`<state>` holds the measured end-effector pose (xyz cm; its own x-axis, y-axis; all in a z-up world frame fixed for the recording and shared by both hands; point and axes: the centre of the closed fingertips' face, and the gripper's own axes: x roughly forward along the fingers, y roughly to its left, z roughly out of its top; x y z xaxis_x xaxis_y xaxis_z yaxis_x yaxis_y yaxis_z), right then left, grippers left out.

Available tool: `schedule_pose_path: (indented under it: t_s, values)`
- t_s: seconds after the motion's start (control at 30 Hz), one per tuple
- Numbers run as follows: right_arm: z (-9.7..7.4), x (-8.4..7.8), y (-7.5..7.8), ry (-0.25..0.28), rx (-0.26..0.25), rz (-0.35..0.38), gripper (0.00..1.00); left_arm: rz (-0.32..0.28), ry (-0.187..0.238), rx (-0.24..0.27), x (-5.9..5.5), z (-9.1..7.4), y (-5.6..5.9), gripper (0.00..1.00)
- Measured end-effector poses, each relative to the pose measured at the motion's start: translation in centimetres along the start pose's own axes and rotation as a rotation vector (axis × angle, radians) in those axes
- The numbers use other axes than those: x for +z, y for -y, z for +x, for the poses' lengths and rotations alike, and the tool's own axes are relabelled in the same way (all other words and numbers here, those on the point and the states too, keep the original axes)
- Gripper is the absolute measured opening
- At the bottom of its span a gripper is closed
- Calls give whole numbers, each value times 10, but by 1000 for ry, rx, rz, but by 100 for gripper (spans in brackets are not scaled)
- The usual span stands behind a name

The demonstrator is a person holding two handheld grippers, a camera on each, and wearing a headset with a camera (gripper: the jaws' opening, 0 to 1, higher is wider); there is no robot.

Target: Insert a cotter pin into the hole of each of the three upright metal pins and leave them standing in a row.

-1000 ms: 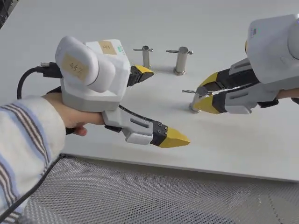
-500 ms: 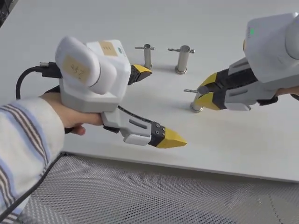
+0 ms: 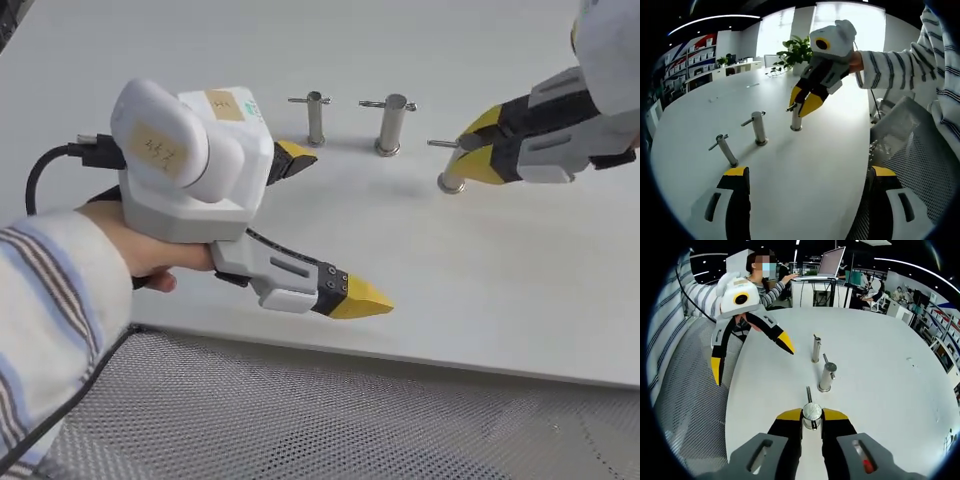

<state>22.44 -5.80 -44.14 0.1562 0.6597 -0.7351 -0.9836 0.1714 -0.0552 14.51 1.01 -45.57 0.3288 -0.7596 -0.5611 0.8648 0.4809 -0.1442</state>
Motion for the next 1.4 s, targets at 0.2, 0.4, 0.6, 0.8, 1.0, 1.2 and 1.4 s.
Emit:
schedule_pose_path:
  t_s: [0.2, 0.4, 0.6, 0.8, 1.0, 1.2, 1.4]
  values:
    - [-3, -4, 19, 1, -24, 17, 8, -6, -8, 2, -2, 0, 0, 99]
    - [0, -8, 24, 39, -19, 57, 8, -45, -14, 19, -8, -2, -7, 99]
    - [5, -13, 25, 33, -17, 67, 8, -32, -41, 25, -14, -5, -9, 99]
    - [3, -14, 24, 45, -5, 82, 8, -37, -45, 27, -15, -6, -10, 99]
    - [3, -15, 27, 49, -10, 88, 8, -33, -42, 25, -10, -4, -10, 99]
    - [4, -14, 29, 51, -7, 83, 8, -29, -49, 21, -10, -3, -9, 99]
    - [4, -13, 28, 67, -1, 23, 9, -31, -54, 25, -12, -4, -9, 99]
